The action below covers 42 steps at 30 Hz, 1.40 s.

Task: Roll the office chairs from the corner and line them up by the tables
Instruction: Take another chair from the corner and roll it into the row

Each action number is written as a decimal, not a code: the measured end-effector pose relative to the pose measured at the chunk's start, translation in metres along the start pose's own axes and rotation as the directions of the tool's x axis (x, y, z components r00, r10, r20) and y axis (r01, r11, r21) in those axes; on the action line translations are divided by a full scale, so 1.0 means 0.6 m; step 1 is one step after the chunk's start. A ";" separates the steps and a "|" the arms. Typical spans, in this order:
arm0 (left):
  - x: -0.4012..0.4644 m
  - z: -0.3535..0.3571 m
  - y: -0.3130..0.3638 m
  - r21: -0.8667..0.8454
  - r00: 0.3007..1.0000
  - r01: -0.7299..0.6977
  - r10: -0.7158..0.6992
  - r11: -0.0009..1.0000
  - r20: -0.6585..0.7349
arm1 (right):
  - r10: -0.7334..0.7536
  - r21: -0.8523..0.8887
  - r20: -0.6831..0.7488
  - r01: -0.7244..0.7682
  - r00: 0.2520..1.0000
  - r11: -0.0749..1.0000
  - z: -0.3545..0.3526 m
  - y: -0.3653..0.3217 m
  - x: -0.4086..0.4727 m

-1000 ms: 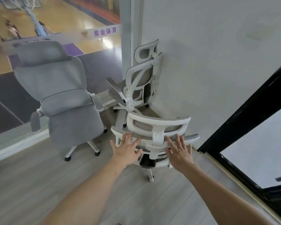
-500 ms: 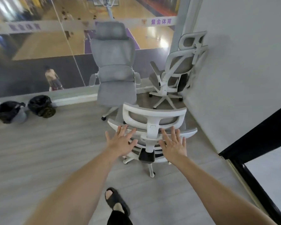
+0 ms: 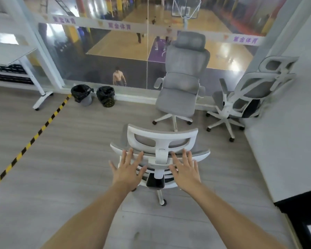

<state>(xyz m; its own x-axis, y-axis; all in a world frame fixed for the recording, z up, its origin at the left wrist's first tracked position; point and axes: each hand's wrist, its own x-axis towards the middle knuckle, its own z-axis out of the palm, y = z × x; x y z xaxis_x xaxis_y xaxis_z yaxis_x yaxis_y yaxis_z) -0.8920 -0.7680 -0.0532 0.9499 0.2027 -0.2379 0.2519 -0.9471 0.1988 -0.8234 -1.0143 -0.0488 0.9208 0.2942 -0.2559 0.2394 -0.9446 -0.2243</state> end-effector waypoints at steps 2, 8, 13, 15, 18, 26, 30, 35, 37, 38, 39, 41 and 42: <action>-0.032 -0.004 -0.055 -0.003 0.999 0.044 -0.044 0.999 -0.017 | -0.048 -0.044 0.008 0.048 0.999 0.998 0.015 -0.057 -0.004; -0.109 -0.047 -0.232 -0.013 0.986 0.165 -0.164 0.986 0.022 | -0.156 -0.125 0.067 0.163 0.986 0.979 0.044 -0.242 -0.006; -0.161 -0.074 -0.376 -0.037 0.972 0.230 -0.228 0.972 0.051 | -0.248 -0.132 0.131 0.264 0.960 0.955 0.064 -0.392 0.007; -0.174 -0.083 -0.431 -0.053 0.965 0.259 -0.256 0.964 0.060 | -0.283 -0.169 0.149 0.307 0.947 0.937 0.068 -0.449 0.011; -0.188 -0.108 -0.514 -0.060 0.948 0.312 -0.307 0.948 0.087 | -0.303 -0.214 0.163 0.333 0.939 0.918 0.074 -0.531 0.028; -0.184 -0.166 -0.746 -0.105 0.899 0.430 -0.415 0.897 0.137 | -0.422 -0.207 0.235 0.469 0.876 0.859 0.112 -0.771 0.108; -0.160 -0.189 -0.858 -0.129 0.867 0.497 -0.483 0.858 0.126 | -0.499 -0.173 0.232 0.540 0.835 0.824 0.138 -0.897 0.173; -0.110 -0.226 -1.005 -0.173 0.803 0.595 -0.577 0.785 0.146 | -0.582 -0.108 0.251 0.619 0.774 0.778 0.165 -1.069 0.277; -0.093 -0.248 -1.060 -0.176 0.765 0.644 -0.620 0.745 0.173 | -0.605 -0.099 0.278 0.648 0.746 0.755 0.171 -1.140 0.313; -0.084 -0.262 -1.088 -0.183 0.749 0.662 -0.635 0.727 0.188 | -0.619 -0.099 0.287 0.665 0.731 0.740 0.173 -1.176 0.332; -0.077 -0.278 -1.113 -0.200 0.738 0.674 -0.642 0.711 0.205 | -0.634 -0.096 0.298 0.683 0.714 0.724 0.174 -1.211 0.351; -0.066 -0.308 -1.161 -0.206 0.715 0.699 -0.665 0.684 0.218 | -0.662 -0.090 0.317 0.717 0.679 0.691 0.177 -1.279 0.386; -0.062 -0.318 -1.183 -0.199 0.699 0.715 -0.681 0.671 0.217 | -0.675 -0.090 0.327 0.732 0.662 0.675 0.179 -1.313 0.403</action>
<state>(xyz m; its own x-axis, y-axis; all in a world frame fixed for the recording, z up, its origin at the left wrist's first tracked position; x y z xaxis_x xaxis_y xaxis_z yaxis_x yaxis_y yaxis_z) -1.0706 -0.0557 -0.0038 0.4525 0.7327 -0.5083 0.8846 -0.4408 0.1520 -0.8224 -0.1836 -0.0349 0.3472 0.8795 -0.3255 0.8637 -0.4351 -0.2543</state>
